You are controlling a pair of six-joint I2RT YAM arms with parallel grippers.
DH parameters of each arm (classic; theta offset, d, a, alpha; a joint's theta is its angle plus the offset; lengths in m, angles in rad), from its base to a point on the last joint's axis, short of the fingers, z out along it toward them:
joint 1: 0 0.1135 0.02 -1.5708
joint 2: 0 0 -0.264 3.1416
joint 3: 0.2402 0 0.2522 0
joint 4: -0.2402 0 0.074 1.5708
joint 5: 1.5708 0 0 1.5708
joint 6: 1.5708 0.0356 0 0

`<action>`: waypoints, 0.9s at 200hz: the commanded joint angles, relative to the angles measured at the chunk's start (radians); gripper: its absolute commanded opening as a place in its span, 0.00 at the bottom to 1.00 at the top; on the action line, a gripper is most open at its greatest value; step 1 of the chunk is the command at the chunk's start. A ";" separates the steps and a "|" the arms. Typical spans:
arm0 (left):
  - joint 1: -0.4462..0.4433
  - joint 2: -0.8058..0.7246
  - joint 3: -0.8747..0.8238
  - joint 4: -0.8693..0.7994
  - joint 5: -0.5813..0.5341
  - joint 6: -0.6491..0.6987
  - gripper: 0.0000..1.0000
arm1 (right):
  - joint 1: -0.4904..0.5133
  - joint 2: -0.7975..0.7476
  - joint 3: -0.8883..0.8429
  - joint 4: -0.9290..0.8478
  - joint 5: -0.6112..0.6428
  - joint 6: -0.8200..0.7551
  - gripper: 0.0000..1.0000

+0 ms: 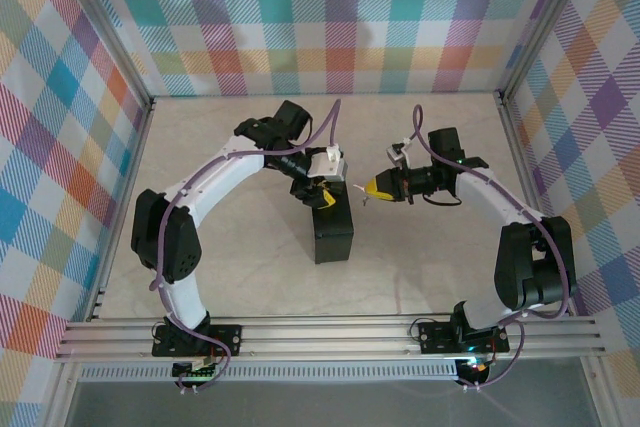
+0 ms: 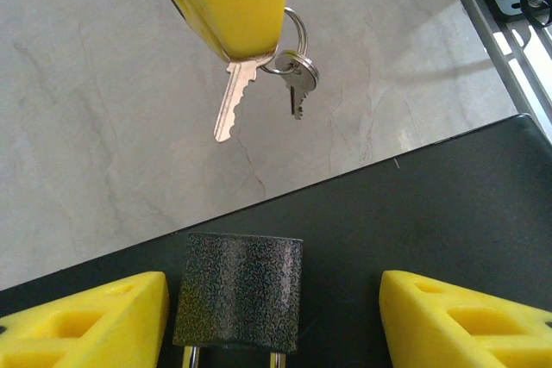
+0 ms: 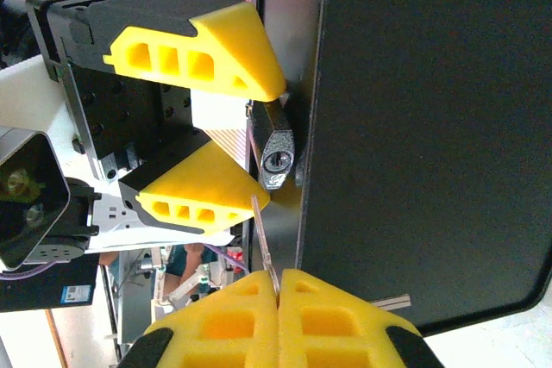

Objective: Unlock the padlock with the key

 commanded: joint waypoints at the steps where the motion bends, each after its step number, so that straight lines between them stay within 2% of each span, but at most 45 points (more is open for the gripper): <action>1: -0.009 0.045 0.019 0.021 -0.010 0.033 0.63 | 0.001 -0.003 -0.002 -0.007 -0.037 0.019 0.00; 40: -0.012 0.081 0.048 0.011 0.006 0.027 0.50 | 0.016 0.022 0.014 -0.022 -0.040 0.011 0.00; 71: -0.012 0.085 0.054 0.016 0.015 0.013 0.35 | 0.018 0.045 0.028 -0.029 -0.040 0.004 0.00; 110: -0.012 0.098 0.078 -0.009 0.007 0.012 0.24 | 0.018 0.051 0.033 -0.036 -0.048 -0.003 0.00; 129: -0.012 0.086 0.057 0.013 0.004 0.002 0.20 | 0.019 0.048 0.033 -0.043 -0.057 -0.007 0.00; 180: -0.012 0.048 -0.018 0.089 0.003 -0.017 0.19 | 0.025 0.073 0.049 -0.035 -0.098 0.006 0.00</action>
